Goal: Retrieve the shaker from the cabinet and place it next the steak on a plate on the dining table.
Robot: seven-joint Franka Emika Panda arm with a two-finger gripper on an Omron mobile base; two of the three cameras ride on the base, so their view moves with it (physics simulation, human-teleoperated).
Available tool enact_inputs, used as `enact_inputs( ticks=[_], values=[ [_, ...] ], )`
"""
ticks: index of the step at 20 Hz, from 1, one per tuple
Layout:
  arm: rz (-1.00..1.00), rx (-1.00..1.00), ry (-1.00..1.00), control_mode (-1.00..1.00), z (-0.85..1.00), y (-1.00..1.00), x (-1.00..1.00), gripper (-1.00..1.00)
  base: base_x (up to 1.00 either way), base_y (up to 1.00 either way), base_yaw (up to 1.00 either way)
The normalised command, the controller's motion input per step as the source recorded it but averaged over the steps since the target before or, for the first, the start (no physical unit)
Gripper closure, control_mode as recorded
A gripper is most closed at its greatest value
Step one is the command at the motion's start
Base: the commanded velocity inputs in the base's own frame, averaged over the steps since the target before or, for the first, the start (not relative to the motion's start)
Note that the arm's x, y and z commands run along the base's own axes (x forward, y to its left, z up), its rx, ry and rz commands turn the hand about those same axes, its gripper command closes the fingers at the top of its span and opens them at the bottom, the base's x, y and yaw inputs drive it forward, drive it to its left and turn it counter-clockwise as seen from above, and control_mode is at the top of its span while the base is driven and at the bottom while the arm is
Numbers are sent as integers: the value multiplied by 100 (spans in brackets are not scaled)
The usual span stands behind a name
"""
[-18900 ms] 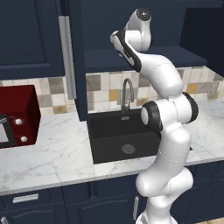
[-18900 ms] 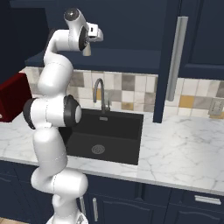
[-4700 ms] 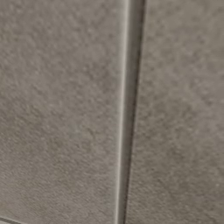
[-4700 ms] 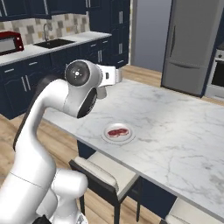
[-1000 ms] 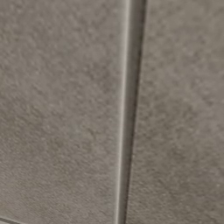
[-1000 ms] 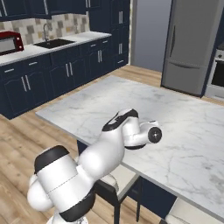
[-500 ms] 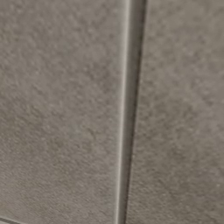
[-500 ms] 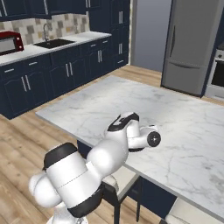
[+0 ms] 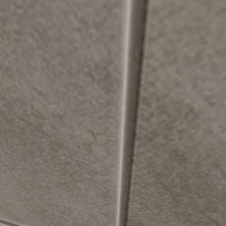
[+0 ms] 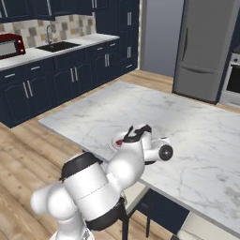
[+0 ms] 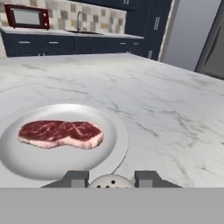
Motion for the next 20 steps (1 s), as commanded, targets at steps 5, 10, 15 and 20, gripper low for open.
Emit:
enact_inputs(
  ticks=[5,10,15,20],
  values=[
    [1,0,0,-100,-24,-13,18,100,0,0,0],
    [1,0,0,-100,-27,-8,16,100,0,0,0],
    [1,0,0,-100,-25,-1,9,-100,0,0,0],
    [1,0,0,-100,-19,0,0,-100,0,0,0]
  ],
)
